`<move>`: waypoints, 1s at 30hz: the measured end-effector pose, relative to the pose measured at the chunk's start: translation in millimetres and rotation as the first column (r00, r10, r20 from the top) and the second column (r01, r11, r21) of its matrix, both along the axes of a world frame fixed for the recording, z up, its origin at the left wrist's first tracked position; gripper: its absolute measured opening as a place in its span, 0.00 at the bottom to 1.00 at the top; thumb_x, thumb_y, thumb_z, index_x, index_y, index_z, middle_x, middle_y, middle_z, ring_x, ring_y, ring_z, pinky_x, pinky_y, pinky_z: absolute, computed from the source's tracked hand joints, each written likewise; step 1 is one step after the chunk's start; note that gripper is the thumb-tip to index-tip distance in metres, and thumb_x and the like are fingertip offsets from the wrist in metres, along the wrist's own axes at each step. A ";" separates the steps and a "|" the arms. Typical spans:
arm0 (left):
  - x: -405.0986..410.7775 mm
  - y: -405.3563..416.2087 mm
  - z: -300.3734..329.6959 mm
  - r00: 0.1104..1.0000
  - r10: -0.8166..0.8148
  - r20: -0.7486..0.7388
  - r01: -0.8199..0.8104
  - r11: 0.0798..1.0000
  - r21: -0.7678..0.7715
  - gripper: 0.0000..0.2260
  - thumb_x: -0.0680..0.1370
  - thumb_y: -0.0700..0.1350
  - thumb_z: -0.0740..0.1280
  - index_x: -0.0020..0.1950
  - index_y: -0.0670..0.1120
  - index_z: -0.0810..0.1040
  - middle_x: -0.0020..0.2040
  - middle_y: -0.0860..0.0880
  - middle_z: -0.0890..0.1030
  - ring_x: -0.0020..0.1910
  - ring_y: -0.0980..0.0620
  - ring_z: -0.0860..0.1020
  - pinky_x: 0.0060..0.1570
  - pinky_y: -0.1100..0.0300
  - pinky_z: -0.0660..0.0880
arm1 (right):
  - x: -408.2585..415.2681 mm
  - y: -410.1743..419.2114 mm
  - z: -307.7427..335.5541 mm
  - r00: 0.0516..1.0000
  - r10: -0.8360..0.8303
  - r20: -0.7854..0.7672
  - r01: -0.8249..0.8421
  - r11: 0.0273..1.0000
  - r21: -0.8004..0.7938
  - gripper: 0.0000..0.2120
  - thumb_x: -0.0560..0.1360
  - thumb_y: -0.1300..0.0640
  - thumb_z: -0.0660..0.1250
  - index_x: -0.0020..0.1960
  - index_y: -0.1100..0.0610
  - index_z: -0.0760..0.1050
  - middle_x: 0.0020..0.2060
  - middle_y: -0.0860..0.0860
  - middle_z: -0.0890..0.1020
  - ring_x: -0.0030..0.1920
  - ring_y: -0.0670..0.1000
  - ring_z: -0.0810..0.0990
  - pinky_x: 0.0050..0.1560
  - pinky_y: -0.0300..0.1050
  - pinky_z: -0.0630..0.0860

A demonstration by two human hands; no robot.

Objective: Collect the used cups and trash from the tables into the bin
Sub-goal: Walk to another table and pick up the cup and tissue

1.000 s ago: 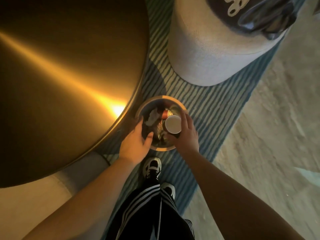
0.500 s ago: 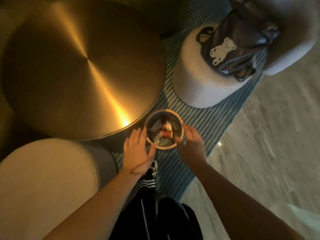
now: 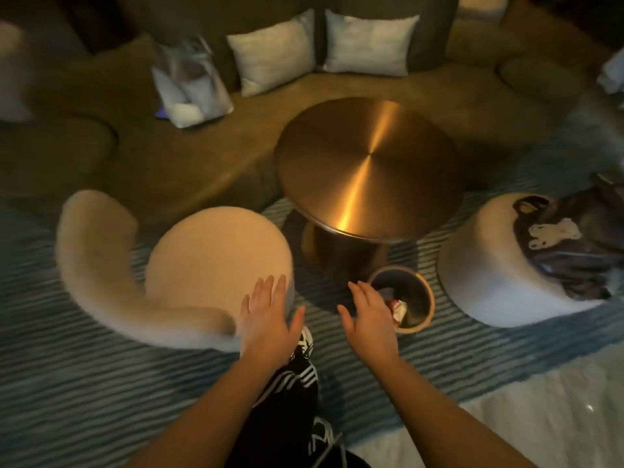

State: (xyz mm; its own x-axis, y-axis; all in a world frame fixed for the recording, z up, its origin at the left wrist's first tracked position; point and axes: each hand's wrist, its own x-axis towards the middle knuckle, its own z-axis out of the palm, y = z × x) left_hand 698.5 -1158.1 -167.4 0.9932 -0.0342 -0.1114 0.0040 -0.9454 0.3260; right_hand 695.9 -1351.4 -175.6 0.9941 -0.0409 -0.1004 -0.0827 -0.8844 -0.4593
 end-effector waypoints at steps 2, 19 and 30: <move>-28.1 46.5 8.2 0.989 0.148 0.027 -0.148 0.989 -0.003 0.30 0.78 0.60 0.53 0.77 0.48 0.52 0.76 0.44 0.57 0.75 0.46 0.52 0.72 0.48 0.51 | -6.7 48.1 10.2 0.988 0.151 -0.016 -0.151 0.988 0.022 0.26 0.79 0.46 0.59 0.74 0.56 0.62 0.73 0.54 0.65 0.73 0.53 0.61 0.71 0.48 0.59; -218.2 447.7 20.8 0.507 0.856 0.097 -0.854 0.515 -0.076 0.33 0.77 0.64 0.51 0.77 0.48 0.53 0.76 0.45 0.58 0.76 0.46 0.50 0.73 0.45 0.47 | -51.2 522.3 24.2 0.529 0.847 0.052 -0.849 0.529 0.004 0.23 0.79 0.47 0.58 0.71 0.56 0.65 0.69 0.55 0.69 0.68 0.57 0.67 0.66 0.54 0.67; -264.1 699.3 30.6 0.402 0.915 0.045 -0.915 0.403 -0.030 0.33 0.77 0.64 0.51 0.78 0.48 0.48 0.78 0.46 0.53 0.76 0.48 0.44 0.73 0.44 0.44 | -70.9 780.8 33.5 0.448 0.892 0.063 -0.894 0.448 0.017 0.23 0.79 0.48 0.59 0.70 0.58 0.67 0.68 0.57 0.69 0.67 0.56 0.69 0.64 0.54 0.69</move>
